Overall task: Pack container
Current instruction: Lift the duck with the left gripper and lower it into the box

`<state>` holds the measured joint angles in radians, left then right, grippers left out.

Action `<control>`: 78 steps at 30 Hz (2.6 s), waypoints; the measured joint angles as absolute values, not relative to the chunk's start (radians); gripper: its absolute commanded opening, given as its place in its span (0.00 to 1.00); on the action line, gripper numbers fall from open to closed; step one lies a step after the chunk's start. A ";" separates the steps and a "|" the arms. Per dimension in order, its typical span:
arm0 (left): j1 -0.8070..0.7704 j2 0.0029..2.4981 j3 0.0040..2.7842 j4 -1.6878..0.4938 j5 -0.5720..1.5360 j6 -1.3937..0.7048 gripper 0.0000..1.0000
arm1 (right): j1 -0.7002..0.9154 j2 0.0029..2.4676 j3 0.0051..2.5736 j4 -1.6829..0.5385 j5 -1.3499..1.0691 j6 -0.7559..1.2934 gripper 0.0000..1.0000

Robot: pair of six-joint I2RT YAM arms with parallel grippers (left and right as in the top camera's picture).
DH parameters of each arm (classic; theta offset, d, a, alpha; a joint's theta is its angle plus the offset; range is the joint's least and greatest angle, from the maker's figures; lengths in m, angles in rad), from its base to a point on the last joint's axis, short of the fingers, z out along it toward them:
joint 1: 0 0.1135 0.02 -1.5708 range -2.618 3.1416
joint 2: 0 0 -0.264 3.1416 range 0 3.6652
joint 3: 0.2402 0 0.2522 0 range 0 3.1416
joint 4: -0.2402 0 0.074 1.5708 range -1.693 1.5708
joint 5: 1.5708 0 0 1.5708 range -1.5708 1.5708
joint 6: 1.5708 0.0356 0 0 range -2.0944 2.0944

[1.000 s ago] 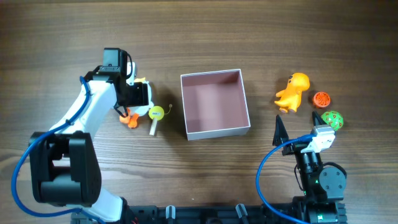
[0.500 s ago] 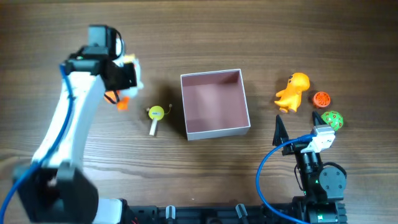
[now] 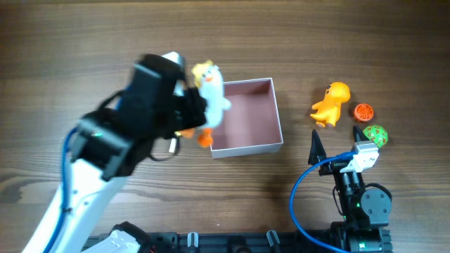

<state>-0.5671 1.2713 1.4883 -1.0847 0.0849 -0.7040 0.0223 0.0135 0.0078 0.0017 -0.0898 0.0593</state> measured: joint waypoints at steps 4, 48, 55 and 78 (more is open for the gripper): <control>-0.712 1.385 1.475 -1.082 -0.021 -0.845 0.04 | 0.022 0.014 0.008 0.002 -0.090 0.059 1.00; -0.748 1.859 1.467 -0.975 -0.306 -0.987 0.04 | 0.022 0.014 0.008 0.002 -0.089 0.059 1.00; -0.748 1.901 1.467 -0.920 -0.294 -0.987 0.04 | 0.022 0.014 0.008 0.002 -0.090 0.059 1.00; -0.748 1.921 1.467 -0.950 -0.294 -0.969 0.82 | 0.022 0.014 0.008 0.002 -0.089 0.059 1.00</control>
<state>-0.7475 1.9205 1.4666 -0.9504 -0.2943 -0.9691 0.0223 0.0139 0.0078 0.0017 -0.0895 0.0593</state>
